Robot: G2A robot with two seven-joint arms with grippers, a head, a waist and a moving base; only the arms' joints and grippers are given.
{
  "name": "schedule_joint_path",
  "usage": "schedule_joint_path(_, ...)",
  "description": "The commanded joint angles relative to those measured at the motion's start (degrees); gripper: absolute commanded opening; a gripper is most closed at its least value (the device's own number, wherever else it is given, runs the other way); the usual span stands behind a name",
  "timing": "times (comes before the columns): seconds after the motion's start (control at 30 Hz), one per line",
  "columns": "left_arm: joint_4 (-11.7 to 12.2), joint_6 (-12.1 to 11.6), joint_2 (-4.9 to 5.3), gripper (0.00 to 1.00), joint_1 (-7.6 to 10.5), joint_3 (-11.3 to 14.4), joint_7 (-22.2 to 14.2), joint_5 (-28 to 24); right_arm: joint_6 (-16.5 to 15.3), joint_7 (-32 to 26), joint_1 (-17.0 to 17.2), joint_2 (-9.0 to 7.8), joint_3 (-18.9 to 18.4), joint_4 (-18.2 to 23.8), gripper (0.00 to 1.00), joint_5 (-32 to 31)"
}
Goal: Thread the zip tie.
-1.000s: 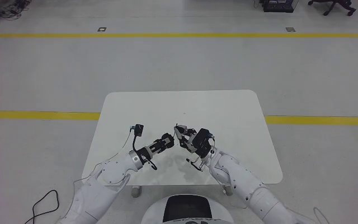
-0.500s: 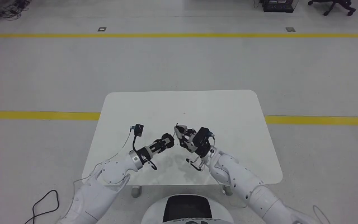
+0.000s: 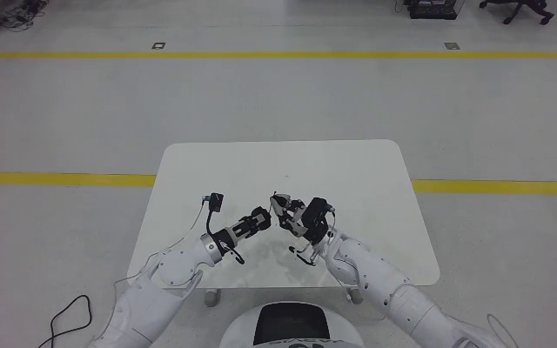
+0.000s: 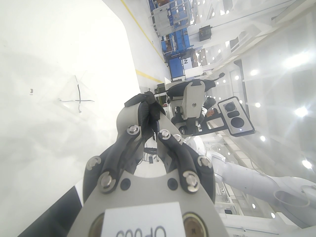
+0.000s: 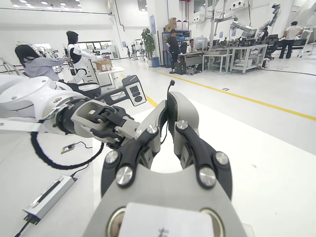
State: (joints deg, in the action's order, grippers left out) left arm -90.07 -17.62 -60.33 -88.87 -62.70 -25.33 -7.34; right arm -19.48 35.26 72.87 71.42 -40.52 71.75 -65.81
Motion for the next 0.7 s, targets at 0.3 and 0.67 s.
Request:
schedule_joint_path(0.3, 0.00, 0.00, 0.00, 0.00, 0.00, 0.00, 0.00, 0.00, 0.00, 0.42, -1.08, -0.76, 1.86, -0.29, 0.00, 1.82)
schedule_joint_path(0.67, 0.00, 0.00, 0.00, 0.00, 0.00, 0.00, 0.00, 0.00, 0.00, -0.19, -2.16, -0.92, 3.35, -1.67, 0.00, 5.22)
